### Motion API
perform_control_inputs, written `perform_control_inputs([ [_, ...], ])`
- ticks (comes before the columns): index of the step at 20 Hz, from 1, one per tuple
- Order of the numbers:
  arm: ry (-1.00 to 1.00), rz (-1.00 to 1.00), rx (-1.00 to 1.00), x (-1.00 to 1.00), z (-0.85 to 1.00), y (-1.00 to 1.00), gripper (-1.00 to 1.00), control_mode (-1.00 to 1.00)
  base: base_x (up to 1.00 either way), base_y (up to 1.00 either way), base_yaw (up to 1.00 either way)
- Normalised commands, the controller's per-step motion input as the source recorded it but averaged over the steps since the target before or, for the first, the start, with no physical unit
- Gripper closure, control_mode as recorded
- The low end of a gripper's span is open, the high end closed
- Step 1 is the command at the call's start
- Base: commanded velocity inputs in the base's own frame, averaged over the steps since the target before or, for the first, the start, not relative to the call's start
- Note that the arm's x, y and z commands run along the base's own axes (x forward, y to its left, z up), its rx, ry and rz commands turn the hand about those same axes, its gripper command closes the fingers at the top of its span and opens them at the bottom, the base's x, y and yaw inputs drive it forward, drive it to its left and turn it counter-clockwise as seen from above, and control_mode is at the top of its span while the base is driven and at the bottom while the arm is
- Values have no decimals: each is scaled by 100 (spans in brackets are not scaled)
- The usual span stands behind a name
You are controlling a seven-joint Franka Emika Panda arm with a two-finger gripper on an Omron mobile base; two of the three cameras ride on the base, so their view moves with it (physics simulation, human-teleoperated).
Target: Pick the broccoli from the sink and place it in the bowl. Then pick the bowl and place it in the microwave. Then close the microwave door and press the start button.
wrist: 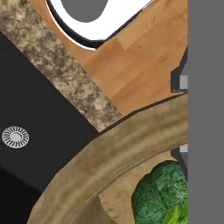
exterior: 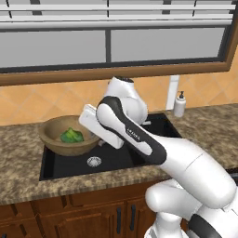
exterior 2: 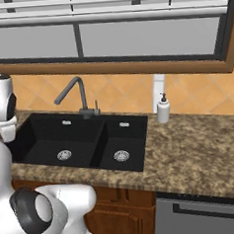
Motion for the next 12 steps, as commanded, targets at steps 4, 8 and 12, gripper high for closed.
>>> perform_control_inputs([
  [4,0,-27,-6,-3,32,-88,100,-100,0,0,0],
  [8,0,-25,-3,-9,33,-88,100,-100,0,0,0],
  [12,-3,-18,0,-21,21,-81,100,-100,0,0,0],
])
